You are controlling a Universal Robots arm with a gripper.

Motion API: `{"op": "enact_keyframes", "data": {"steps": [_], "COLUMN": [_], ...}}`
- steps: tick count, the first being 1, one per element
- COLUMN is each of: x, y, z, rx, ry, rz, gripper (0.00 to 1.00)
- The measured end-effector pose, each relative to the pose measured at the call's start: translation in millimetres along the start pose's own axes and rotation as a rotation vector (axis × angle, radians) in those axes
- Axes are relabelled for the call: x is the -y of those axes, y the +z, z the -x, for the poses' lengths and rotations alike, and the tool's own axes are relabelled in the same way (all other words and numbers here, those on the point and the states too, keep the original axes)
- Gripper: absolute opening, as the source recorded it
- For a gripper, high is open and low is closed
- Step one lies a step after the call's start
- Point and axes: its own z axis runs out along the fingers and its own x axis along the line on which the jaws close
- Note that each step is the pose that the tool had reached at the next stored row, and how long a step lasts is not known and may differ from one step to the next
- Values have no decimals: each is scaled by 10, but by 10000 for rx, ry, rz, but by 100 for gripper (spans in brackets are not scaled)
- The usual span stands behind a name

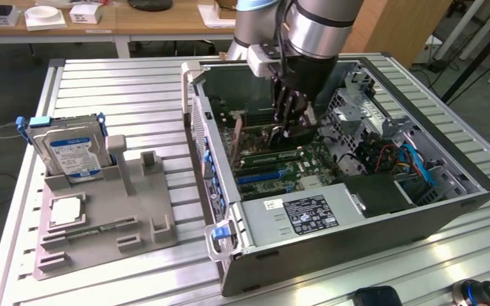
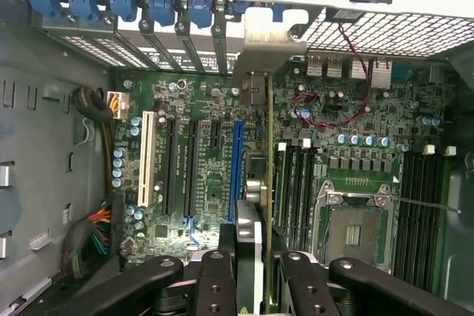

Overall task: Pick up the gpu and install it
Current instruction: 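Insert the gpu into the slot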

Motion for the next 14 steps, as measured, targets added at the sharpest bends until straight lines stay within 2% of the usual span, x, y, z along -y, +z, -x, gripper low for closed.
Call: {"op": "enact_keyframes", "data": {"steps": [7,14], "x": [-25,-29], "y": [55,141], "z": [-19,-33], "rx": [-1,-2], "ry": [84,82], "rz": [-113,-146], "gripper": [28,28]}}
